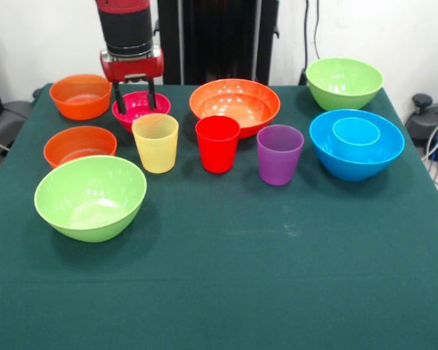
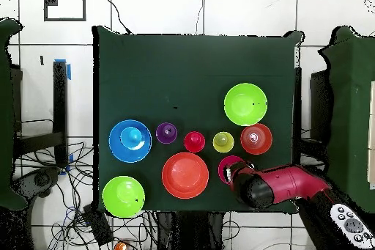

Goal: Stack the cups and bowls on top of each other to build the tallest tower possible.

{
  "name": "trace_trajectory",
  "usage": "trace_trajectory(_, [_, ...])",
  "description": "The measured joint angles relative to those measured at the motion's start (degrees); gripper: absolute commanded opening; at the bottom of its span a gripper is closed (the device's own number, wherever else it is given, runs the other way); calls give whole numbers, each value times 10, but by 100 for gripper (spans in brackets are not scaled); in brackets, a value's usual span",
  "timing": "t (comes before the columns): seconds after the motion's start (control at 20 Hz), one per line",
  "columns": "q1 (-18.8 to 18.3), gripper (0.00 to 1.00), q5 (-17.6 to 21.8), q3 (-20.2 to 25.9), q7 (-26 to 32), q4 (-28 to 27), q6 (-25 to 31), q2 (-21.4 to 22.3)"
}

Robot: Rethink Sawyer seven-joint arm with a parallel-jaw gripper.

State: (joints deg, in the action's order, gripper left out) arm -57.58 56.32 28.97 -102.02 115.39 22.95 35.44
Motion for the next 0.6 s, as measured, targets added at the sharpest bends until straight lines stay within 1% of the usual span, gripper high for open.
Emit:
trace_trajectory(0.25, [0, 100, 2, 0, 0, 0, 0, -9])
trace_trajectory(0.6, [18, 100, 33, -11, 0, -7, 23, -5])
